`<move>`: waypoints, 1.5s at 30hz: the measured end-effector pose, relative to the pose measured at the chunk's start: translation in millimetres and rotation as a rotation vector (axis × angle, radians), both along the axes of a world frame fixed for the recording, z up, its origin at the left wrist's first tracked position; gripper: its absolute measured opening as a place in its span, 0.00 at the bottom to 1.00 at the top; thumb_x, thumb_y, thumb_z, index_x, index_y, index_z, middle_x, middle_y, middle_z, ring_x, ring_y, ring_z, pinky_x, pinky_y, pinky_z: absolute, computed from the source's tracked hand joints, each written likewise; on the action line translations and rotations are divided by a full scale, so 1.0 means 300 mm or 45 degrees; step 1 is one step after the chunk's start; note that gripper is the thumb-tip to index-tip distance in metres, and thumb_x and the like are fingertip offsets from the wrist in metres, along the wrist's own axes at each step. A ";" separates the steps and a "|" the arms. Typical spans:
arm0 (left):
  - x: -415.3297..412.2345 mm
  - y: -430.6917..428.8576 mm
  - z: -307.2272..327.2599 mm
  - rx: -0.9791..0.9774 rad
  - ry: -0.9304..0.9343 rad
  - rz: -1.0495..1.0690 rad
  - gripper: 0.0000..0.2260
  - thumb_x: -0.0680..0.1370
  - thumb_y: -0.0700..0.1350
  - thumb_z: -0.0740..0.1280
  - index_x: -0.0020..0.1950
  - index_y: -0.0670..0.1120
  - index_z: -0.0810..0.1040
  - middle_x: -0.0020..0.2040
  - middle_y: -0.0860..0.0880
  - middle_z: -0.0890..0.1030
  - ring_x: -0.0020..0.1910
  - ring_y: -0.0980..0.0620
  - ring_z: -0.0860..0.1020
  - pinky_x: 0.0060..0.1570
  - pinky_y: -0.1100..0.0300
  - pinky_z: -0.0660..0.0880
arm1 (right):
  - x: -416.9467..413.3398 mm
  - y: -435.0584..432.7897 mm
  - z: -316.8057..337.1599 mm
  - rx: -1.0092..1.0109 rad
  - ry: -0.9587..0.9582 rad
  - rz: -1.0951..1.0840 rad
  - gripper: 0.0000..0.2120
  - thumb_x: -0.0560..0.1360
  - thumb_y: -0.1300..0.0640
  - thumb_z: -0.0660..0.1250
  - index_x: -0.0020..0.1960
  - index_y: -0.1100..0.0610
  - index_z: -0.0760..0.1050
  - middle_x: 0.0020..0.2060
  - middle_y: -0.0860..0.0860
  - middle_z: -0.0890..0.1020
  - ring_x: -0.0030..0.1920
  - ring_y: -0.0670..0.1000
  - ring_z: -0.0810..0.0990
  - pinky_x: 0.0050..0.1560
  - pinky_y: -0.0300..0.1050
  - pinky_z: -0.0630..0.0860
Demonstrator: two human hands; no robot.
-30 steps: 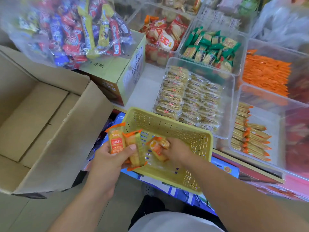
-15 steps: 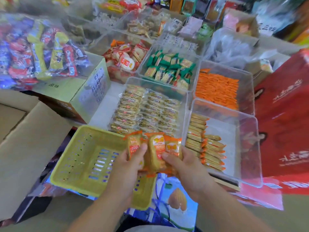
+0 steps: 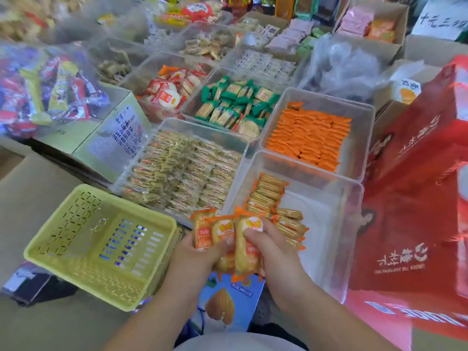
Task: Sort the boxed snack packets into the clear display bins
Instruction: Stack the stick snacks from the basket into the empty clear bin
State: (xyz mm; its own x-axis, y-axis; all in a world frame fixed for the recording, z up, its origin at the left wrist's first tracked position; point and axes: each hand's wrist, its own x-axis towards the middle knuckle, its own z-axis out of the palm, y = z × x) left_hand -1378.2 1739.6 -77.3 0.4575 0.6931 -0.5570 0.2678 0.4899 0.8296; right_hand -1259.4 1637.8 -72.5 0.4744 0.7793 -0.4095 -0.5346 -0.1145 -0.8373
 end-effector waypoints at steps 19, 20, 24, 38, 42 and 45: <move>0.109 -0.021 0.006 0.242 0.353 -0.087 0.13 0.85 0.53 0.59 0.51 0.53 0.82 0.38 0.59 0.86 0.32 0.61 0.82 0.30 0.62 0.77 | 0.107 -0.039 -0.116 -0.085 0.760 -0.052 0.27 0.67 0.45 0.69 0.61 0.59 0.83 0.51 0.59 0.84 0.44 0.55 0.83 0.39 0.47 0.79; 0.121 -0.015 0.004 0.270 0.366 -0.102 0.12 0.86 0.52 0.59 0.50 0.53 0.81 0.38 0.58 0.85 0.31 0.61 0.82 0.31 0.61 0.77 | 0.116 -0.038 -0.117 -0.062 0.778 -0.108 0.28 0.68 0.47 0.68 0.63 0.61 0.81 0.53 0.61 0.84 0.47 0.57 0.83 0.41 0.48 0.80; 0.185 -0.019 -0.019 0.244 0.380 -0.190 0.12 0.86 0.55 0.57 0.53 0.55 0.79 0.45 0.54 0.86 0.40 0.57 0.84 0.40 0.53 0.79 | 0.123 -0.019 -0.115 0.057 0.716 -0.213 0.22 0.70 0.48 0.66 0.57 0.60 0.84 0.55 0.61 0.85 0.52 0.58 0.85 0.51 0.54 0.81; 0.345 -0.015 -0.090 0.023 0.147 -0.417 0.15 0.84 0.61 0.57 0.58 0.58 0.81 0.49 0.55 0.87 0.49 0.56 0.86 0.50 0.55 0.80 | 0.149 -0.014 -0.166 -0.015 0.573 -0.395 0.18 0.71 0.44 0.66 0.55 0.50 0.86 0.56 0.55 0.86 0.55 0.53 0.86 0.43 0.43 0.82; 0.341 -0.011 -0.096 -0.083 0.059 -0.472 0.20 0.79 0.66 0.56 0.51 0.63 0.86 0.49 0.56 0.88 0.48 0.58 0.86 0.38 0.69 0.79 | 0.155 -0.011 -0.187 -0.106 0.573 -0.366 0.18 0.75 0.44 0.66 0.60 0.50 0.84 0.59 0.54 0.85 0.59 0.54 0.84 0.51 0.49 0.82; 0.321 0.003 -0.090 -0.165 0.042 -0.536 0.21 0.71 0.69 0.61 0.52 0.62 0.87 0.51 0.53 0.88 0.50 0.55 0.86 0.39 0.67 0.80 | 0.155 -0.007 -0.211 -0.162 0.504 -0.317 0.18 0.78 0.45 0.66 0.64 0.51 0.81 0.60 0.55 0.84 0.60 0.56 0.83 0.60 0.59 0.79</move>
State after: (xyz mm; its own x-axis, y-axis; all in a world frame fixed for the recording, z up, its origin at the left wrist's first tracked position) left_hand -1281.7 1740.6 -104.4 0.6658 0.3734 -0.6460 0.4916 0.4319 0.7562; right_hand -1213.0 1635.6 -135.8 0.4287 0.5939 -0.6808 -0.8334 -0.0310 -0.5519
